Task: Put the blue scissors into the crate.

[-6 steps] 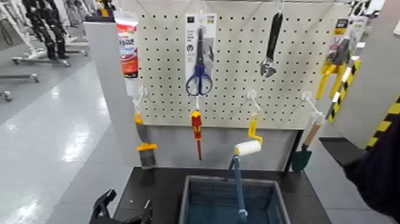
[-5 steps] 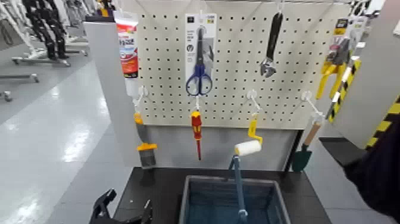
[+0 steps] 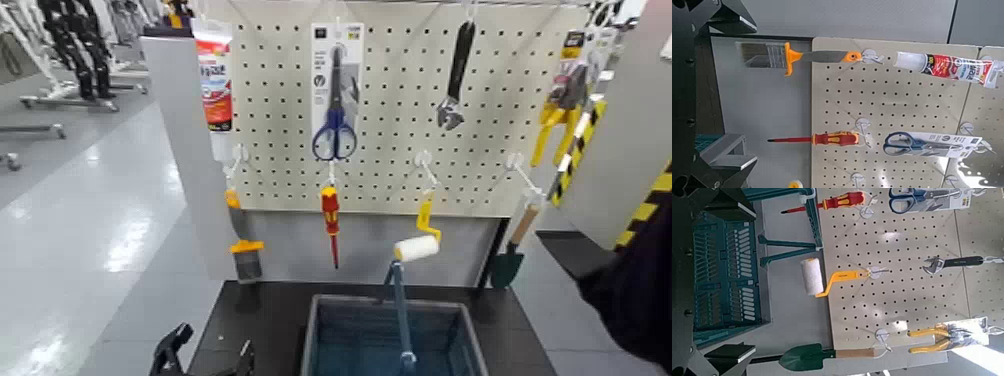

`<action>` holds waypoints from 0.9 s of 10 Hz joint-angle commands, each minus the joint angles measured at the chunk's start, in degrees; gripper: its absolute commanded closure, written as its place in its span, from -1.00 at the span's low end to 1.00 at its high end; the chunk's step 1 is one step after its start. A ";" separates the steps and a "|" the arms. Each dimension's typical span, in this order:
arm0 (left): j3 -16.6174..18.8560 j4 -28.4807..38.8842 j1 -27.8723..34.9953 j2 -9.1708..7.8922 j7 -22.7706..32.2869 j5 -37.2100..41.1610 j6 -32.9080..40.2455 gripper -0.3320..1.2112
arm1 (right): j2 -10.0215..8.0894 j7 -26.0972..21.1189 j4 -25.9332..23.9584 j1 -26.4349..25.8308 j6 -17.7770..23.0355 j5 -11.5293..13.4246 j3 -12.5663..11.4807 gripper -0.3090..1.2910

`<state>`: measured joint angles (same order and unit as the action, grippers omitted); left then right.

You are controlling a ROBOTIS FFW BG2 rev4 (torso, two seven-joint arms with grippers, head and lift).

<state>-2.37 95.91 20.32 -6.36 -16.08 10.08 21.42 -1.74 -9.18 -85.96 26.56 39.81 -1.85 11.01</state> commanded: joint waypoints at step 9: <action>5.80 3.84 -12.58 -1.28 -17.06 5.30 -20.55 -0.39 | 0.16 0.04 0.00 -0.02 -0.26 0.00 0.15 -0.47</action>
<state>3.26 99.51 8.88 -7.41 -33.15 14.76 2.35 -1.62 -9.19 -85.99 26.54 39.57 -1.85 11.11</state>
